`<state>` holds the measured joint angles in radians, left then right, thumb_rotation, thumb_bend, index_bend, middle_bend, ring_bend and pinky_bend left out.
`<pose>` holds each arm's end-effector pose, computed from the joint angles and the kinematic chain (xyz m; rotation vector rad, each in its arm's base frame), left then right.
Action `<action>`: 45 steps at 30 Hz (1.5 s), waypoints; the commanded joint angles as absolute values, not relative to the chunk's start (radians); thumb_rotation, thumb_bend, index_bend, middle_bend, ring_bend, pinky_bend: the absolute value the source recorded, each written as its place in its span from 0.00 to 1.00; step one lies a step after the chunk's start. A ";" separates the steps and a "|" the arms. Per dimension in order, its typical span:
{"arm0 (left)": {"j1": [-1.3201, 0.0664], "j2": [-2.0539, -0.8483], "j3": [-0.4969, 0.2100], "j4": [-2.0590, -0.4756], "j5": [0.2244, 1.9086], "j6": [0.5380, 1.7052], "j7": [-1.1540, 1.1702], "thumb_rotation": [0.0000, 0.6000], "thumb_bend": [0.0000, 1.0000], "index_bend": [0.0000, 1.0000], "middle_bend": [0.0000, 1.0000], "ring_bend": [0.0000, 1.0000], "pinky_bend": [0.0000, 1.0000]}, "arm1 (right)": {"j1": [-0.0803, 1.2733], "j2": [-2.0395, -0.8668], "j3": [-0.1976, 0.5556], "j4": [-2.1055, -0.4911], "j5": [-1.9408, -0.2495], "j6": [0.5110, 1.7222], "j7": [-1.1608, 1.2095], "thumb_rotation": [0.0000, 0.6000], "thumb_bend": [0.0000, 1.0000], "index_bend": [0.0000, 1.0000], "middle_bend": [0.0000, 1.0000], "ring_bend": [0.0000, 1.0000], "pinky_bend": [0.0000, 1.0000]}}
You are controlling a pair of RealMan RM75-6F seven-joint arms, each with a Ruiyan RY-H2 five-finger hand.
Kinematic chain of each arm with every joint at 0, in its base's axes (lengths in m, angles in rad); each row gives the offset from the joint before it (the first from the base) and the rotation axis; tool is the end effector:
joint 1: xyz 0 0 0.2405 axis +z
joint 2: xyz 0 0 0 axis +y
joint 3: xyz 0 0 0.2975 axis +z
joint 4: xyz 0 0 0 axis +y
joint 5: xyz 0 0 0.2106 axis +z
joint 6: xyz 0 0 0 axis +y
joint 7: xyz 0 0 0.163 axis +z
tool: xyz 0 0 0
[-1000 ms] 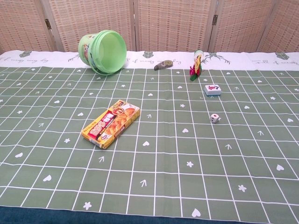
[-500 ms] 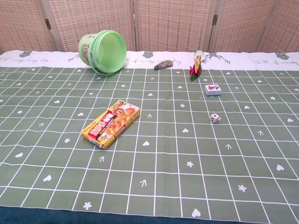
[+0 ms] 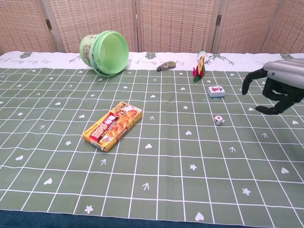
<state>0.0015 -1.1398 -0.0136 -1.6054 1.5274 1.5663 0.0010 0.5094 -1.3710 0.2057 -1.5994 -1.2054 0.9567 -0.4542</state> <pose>-0.3577 0.1652 0.1746 -1.3287 -0.9206 -0.8920 -0.2454 -0.3481 0.0388 1.8090 -0.8730 0.7525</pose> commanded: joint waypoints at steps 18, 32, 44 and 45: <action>0.012 -1.138 -0.014 -1.591 1.518 1.571 -0.010 1.00 0.39 0.21 0.02 0.03 0.09 | 0.668 -1.558 0.185 -1.378 -1.044 0.863 -0.534 1.00 0.29 0.41 0.92 0.99 1.00; 0.017 -1.137 -0.016 -1.581 1.508 1.569 -0.020 1.00 0.39 0.21 0.02 0.03 0.09 | 0.715 -1.621 0.168 -1.312 -1.039 0.858 -0.522 1.00 0.26 0.45 0.92 0.99 1.00; 0.019 -1.138 -0.018 -1.575 1.507 1.570 -0.023 1.00 0.39 0.21 0.02 0.02 0.09 | 0.735 -1.640 0.156 -1.275 -1.016 0.851 -0.521 1.00 0.29 0.51 0.92 0.99 1.00; 0.019 -1.138 -0.018 -1.575 1.507 1.571 -0.023 1.00 0.39 0.21 0.02 0.03 0.09 | 0.735 -1.640 0.155 -1.273 -1.017 0.852 -0.516 1.00 0.29 0.52 0.92 0.99 1.00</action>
